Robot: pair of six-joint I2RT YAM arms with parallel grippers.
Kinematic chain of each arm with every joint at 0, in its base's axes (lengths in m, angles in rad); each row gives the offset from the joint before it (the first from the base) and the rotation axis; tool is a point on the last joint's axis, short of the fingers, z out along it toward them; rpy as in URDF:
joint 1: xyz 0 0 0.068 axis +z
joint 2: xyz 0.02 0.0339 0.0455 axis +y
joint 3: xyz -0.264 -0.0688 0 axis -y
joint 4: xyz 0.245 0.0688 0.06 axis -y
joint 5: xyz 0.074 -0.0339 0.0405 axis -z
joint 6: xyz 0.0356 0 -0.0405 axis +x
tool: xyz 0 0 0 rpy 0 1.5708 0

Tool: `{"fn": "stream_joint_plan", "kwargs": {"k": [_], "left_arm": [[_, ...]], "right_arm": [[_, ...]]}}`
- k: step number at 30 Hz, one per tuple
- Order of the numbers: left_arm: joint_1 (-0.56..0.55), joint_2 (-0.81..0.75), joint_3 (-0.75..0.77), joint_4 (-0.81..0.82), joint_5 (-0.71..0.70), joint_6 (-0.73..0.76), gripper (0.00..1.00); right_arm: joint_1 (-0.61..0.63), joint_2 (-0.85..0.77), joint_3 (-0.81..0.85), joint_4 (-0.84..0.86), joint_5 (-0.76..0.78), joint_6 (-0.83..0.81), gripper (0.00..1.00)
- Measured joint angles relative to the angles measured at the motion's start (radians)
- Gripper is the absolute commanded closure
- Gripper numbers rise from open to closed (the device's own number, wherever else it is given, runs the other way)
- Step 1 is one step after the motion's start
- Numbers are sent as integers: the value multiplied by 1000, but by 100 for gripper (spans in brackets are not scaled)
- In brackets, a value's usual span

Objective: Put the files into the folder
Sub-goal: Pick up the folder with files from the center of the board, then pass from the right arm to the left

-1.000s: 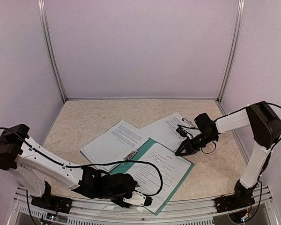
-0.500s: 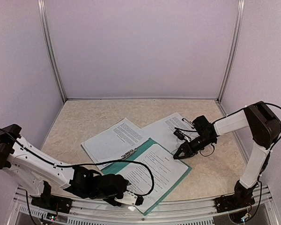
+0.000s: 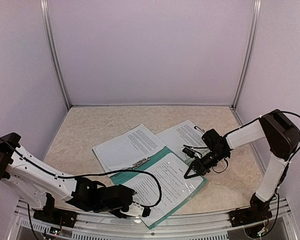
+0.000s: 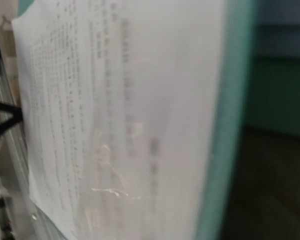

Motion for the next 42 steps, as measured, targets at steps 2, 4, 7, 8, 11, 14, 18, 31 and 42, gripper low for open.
{"fn": "stream_joint_plan", "kwargs": {"k": [2,4,7,8,11,14,18,31,42], "left_arm": [[-3,-12,0,-14,-1,-5,25],[-7,-37,-3,-27,-3,-12,23],[-16,-90,-10,-32,-14,-16,21],[-17,-105,-11,-33,-18,-15,21],[-19,-121,-11,-25,-23,-6,21],[-21,-107,-11,-10,-26,13,21],[-25,-69,-11,13,-24,37,21],[-32,-26,-64,143,-24,129,21],[17,104,-82,457,-85,269,61]], "right_arm": [[-5,-19,-3,-6,-1,23,100],[-14,-50,-3,-12,-5,49,100],[-30,-89,-3,-9,-19,82,100],[-35,-95,-3,-2,-27,98,100],[-39,-98,-3,26,-51,147,100],[-40,-105,-3,47,-74,208,100],[-40,-127,-3,72,-108,286,100],[-40,-215,-3,162,-203,573,100],[-48,-222,0,191,-226,645,100]]}}
